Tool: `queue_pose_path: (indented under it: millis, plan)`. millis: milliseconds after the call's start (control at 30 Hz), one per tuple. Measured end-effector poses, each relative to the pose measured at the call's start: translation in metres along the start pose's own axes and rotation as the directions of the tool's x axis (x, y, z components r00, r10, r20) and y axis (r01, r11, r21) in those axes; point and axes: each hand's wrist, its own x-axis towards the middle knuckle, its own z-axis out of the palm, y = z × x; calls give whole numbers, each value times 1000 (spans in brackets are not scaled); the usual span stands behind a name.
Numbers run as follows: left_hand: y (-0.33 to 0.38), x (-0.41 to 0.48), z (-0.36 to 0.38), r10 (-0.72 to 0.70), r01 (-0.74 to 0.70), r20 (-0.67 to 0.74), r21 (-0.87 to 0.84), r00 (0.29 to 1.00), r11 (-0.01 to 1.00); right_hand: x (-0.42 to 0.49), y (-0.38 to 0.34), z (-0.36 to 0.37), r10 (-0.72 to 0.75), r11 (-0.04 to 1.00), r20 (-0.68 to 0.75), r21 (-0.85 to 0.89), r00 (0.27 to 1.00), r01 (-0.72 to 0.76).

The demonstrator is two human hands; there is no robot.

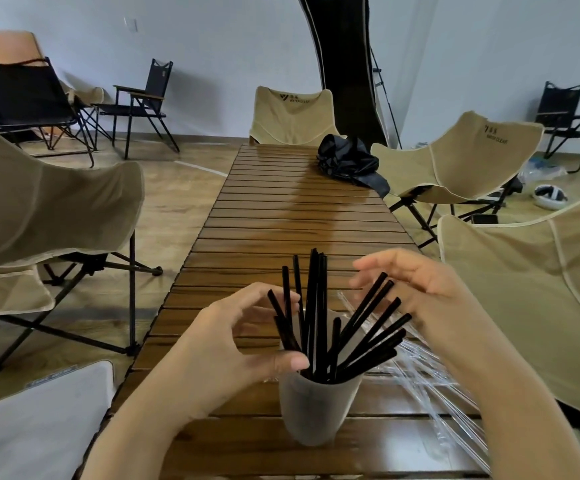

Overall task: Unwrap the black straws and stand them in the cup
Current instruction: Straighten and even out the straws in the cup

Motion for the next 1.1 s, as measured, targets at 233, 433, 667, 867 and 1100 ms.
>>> queue_pose_path:
  millis: [233, 433, 667, 867, 1100]
  plan:
    - [0, 3, 5, -1, -3, -123, -32, 992, 999, 9, -5, 28, 12, 997, -3, 73, 1000, -11]
    - [-2, 8, 13, -7, 2, -181, -27, 983, 1000, 14, -2, 53, 21, 999, 35, -26, 999, -20]
    - [-1, 11, 18, -64, 38, -249, -109, 966, 993, 14, 1, 50, -43, 999, 29, 7, 999, 43]
    - [0, 11, 18, -85, 63, -270, -90, 959, 994, 14, 2, 48, -55, 998, 28, -25, 998, 56]
    - [4, 11, 17, -25, 18, -265, -27, 964, 999, 13, 2, 47, -60, 998, -22, -9, 998, 60]
